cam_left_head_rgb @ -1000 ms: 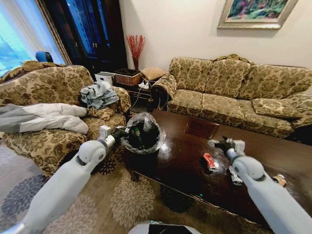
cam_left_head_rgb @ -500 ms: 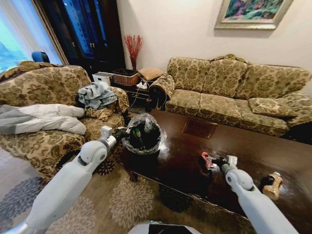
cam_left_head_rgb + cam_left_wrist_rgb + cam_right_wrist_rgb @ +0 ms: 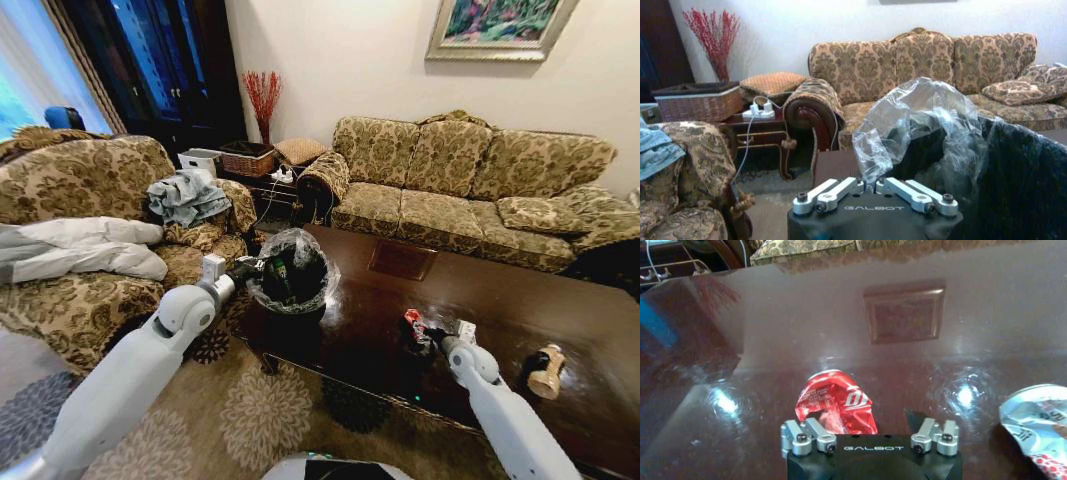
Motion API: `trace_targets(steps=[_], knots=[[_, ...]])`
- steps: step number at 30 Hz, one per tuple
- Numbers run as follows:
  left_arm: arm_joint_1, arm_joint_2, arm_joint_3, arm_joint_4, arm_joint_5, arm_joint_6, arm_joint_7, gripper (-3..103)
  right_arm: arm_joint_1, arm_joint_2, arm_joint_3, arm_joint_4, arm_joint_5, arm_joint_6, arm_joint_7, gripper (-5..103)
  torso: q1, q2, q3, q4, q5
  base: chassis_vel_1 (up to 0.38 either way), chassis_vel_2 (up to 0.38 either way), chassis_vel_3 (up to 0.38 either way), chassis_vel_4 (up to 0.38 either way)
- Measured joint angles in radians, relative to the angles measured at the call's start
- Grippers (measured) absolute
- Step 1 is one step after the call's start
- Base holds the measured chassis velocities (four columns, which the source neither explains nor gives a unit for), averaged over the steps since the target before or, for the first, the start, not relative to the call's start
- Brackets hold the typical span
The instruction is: Move to the front of the table and place the trash on the table into the trash bin.
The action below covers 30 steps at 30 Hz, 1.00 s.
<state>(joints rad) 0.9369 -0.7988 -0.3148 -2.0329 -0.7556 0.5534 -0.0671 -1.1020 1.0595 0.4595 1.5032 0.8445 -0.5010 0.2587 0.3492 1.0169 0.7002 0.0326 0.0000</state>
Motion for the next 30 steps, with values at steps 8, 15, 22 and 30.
trace_targets(steps=[8, 15, 22, 30], knots=[[-0.002, 0.006, -0.003, -0.003, -0.011, -0.002, 0.001, 3, 0.000, 0.027, -0.006, 0.002, -0.006, 0.003, 0.008, 51, 0.000, 0.000, 0.000, 0.0000, -0.0006, 0.000, 0.000, 0.000, 0.000], [-0.003, 0.014, -0.009, -0.006, -0.022, -0.004, 0.001, 3, -0.009, 0.044, -0.002, 0.004, -0.010, 0.007, 0.009, 25, 0.000, 0.000, 0.000, 0.0001, -0.0009, 0.000, 0.000, 0.000, 0.000], [-0.004, 0.016, -0.013, -0.013, -0.031, -0.006, 0.001, 3, -0.032, 0.047, 0.008, 0.009, -0.017, 0.019, 0.009, 13, 0.000, 0.000, 0.000, 0.0001, 0.0001, 0.000, 0.000, 0.000, 0.000], [-0.002, 0.009, -0.013, -0.020, -0.031, -0.008, 0.000, 3, -0.046, 0.048, 0.011, 0.018, -0.019, 0.037, 0.015, 13, 0.000, 0.000, 0.000, 0.0002, 0.0002, 0.000, 0.000, 0.000, 0.000]])
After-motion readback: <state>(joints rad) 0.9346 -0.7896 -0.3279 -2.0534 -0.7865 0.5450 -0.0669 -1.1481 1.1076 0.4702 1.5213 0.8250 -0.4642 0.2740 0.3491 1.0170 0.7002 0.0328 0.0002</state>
